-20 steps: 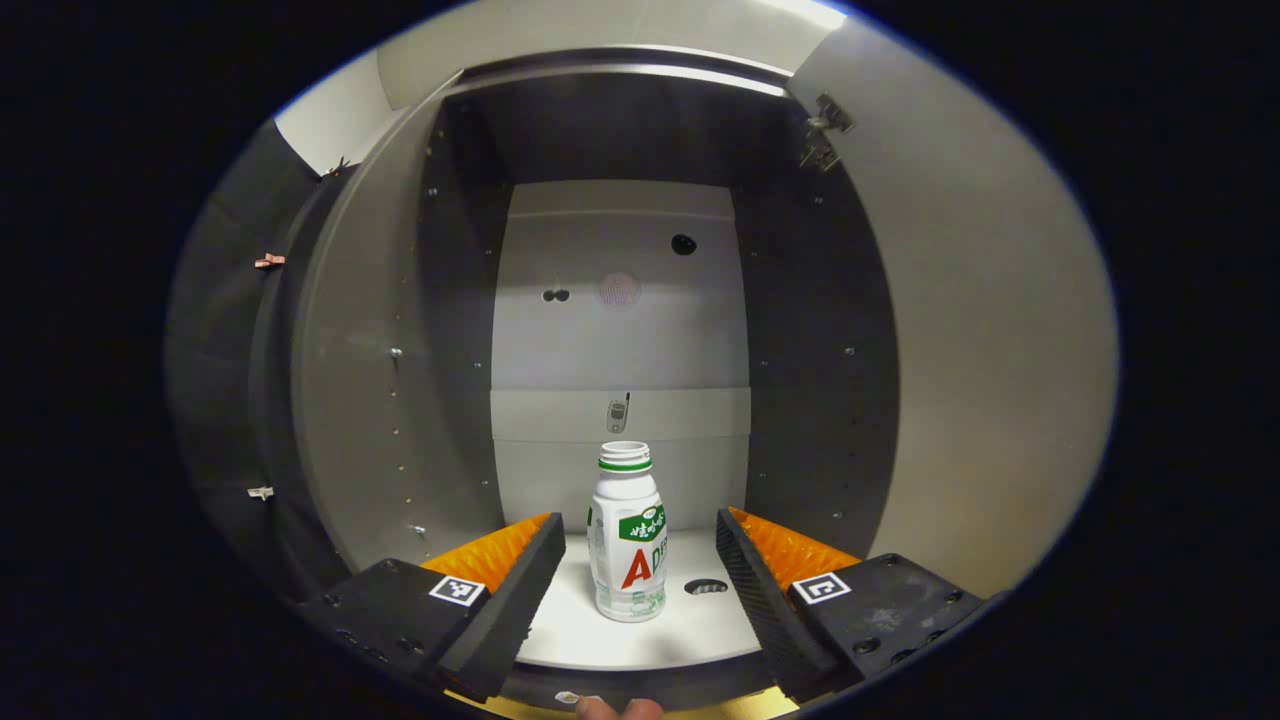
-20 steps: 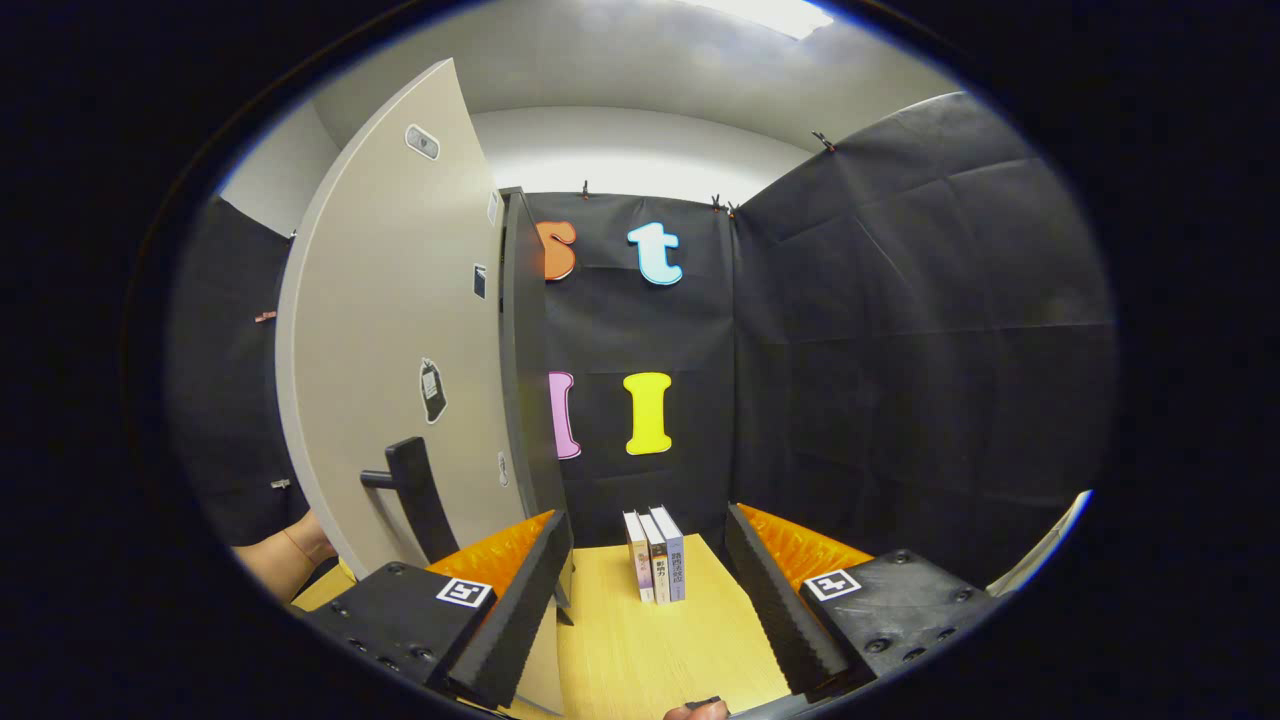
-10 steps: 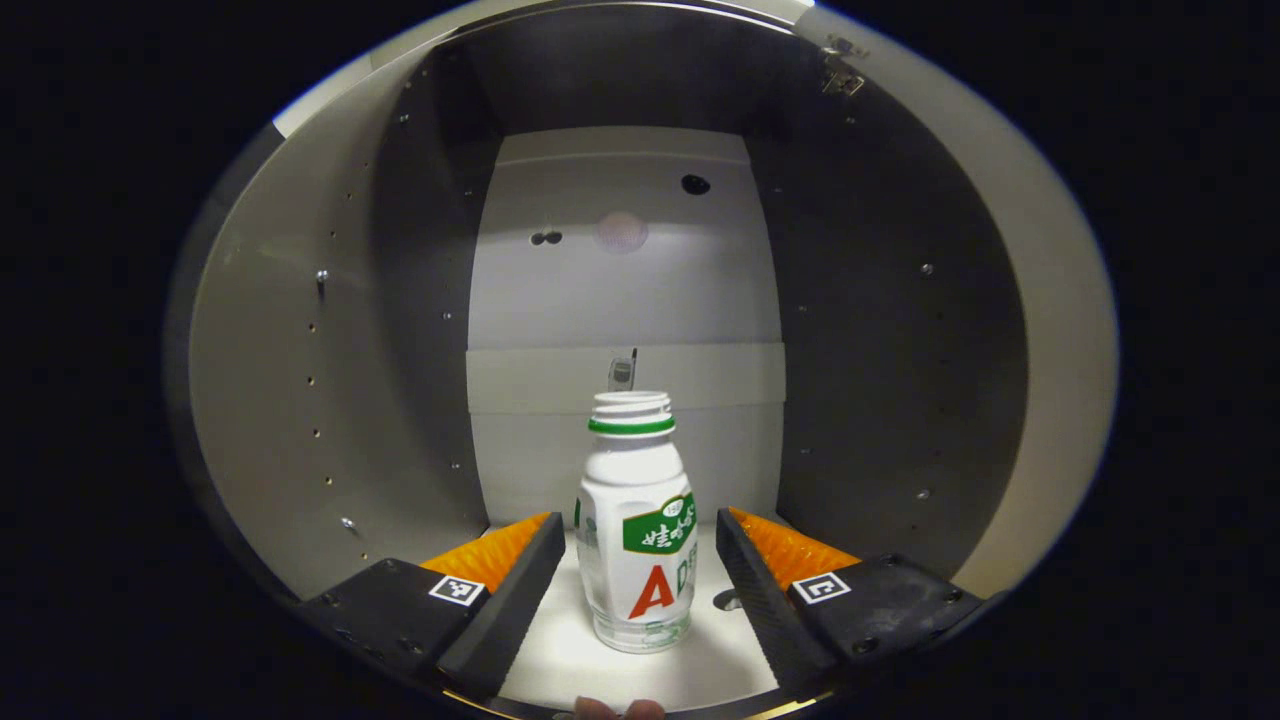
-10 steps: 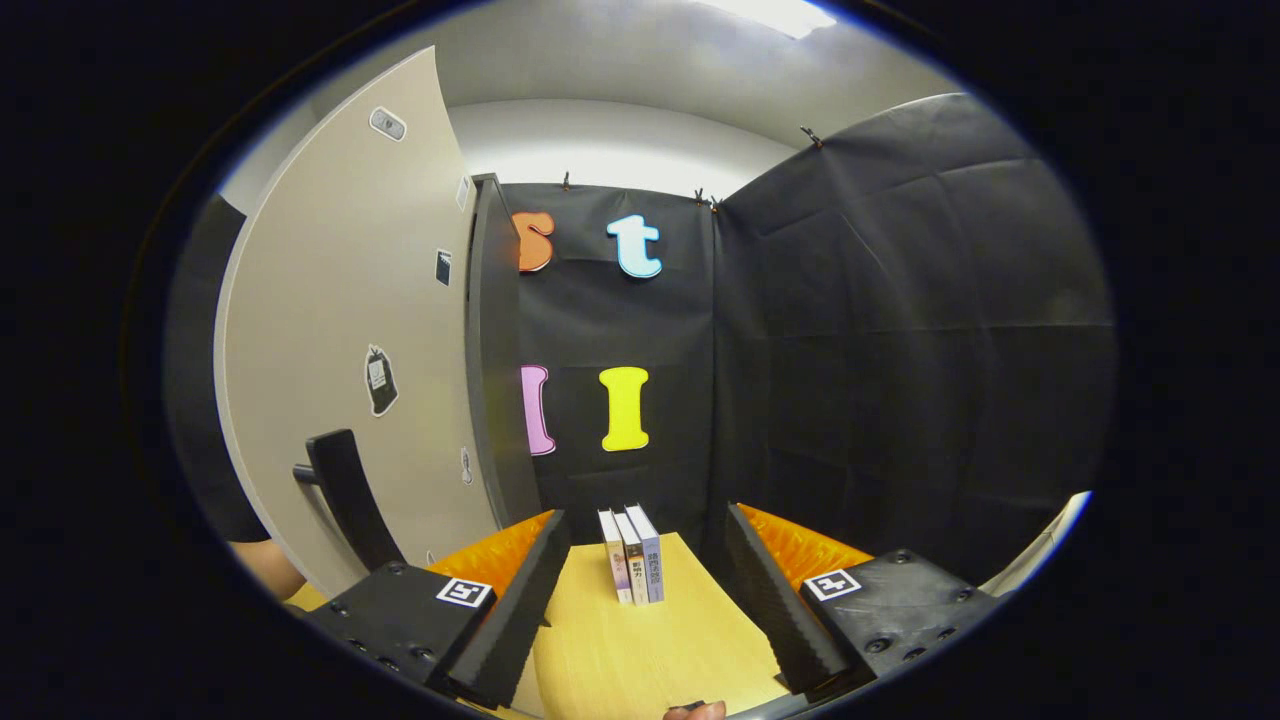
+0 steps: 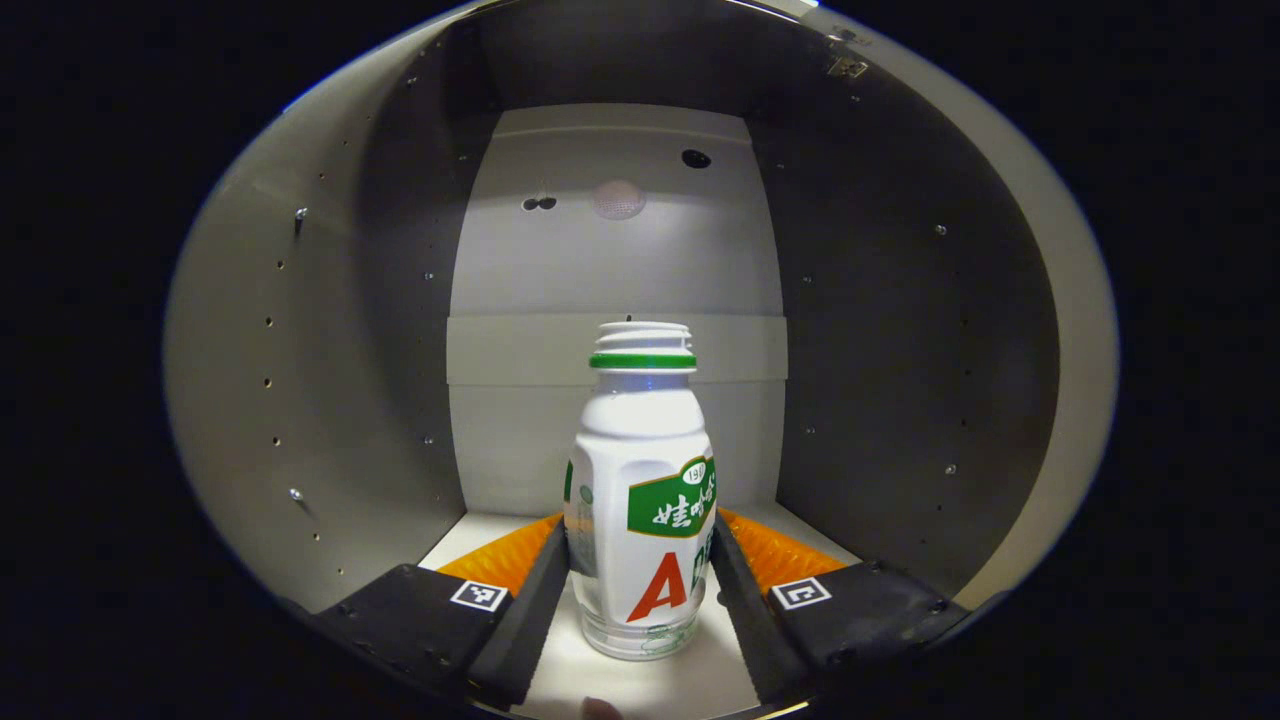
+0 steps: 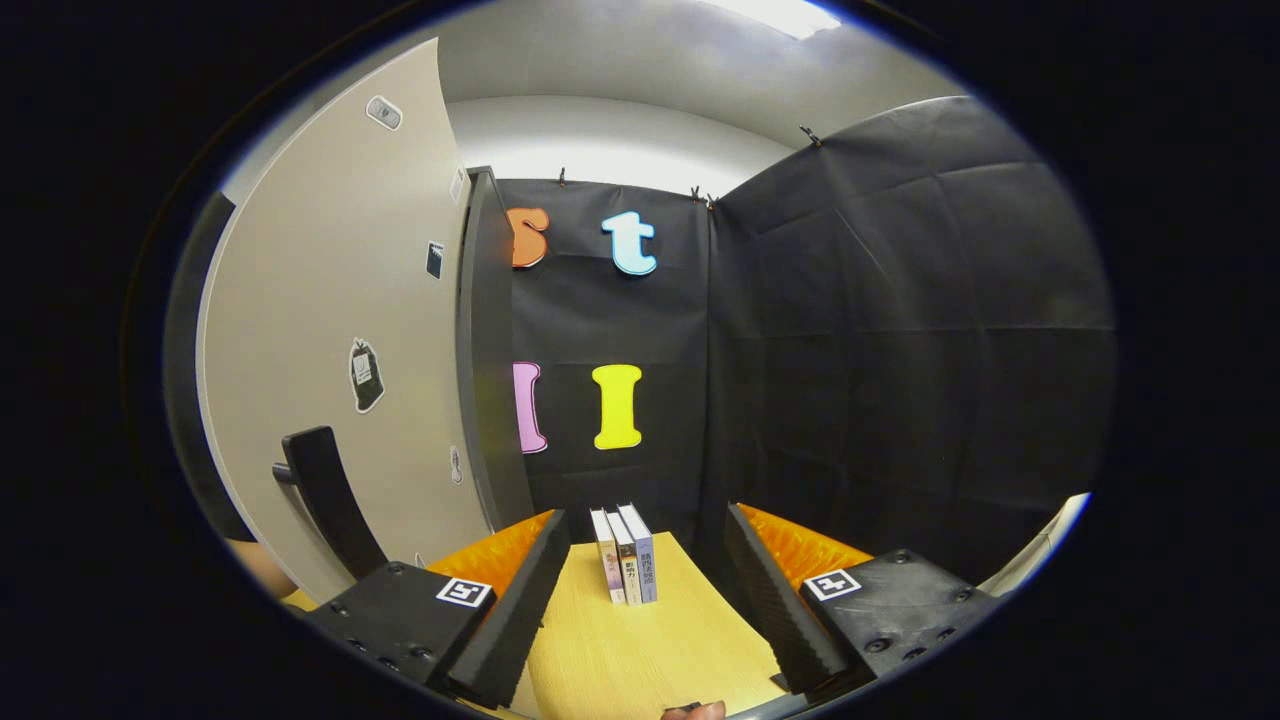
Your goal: Open the cabinet door with the right hand, grasp the bottle in the cabinet with the left hand and place it on the coaster, then close the cabinet door with the right hand.
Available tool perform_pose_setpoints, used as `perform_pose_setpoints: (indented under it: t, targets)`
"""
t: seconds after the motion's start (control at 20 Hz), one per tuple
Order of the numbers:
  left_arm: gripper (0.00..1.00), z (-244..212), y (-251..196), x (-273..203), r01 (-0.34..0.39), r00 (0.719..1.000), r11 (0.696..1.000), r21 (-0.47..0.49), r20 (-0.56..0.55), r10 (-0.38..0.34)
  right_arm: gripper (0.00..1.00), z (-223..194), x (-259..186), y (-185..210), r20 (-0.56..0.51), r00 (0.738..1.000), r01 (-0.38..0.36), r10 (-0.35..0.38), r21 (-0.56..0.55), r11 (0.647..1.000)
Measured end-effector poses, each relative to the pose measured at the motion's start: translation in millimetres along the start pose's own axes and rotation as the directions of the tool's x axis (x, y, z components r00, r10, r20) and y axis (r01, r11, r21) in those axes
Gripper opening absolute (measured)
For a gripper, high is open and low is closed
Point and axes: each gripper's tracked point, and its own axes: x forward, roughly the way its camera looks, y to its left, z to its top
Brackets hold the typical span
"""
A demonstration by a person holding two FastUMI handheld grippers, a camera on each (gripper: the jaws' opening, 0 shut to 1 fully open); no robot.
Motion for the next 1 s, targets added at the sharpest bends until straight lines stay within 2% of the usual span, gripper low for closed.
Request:
perform_pose_setpoints:
  t: [0.45,0.75,1.0]
  targets:
    - [0.80,49,10,-75,0.026,0.998,1.000,0.017,0.060,-0.027,0.97,6,-9,16,0.025,0.999,-0.025,0.026,-0.020,0.999]
    - [0.80,68,37,-155,0.009,0.997,1.000,0.008,0.080,-0.009,0.97,9,-26,18,0.044,0.999,-0.023,0.024,-0.024,0.999]
    - [0.80,62,72,-223,-0.030,0.996,0.999,0.032,0.085,0.027,0.97,11,-35,20,0.065,0.998,-0.020,0.021,-0.013,1.000]
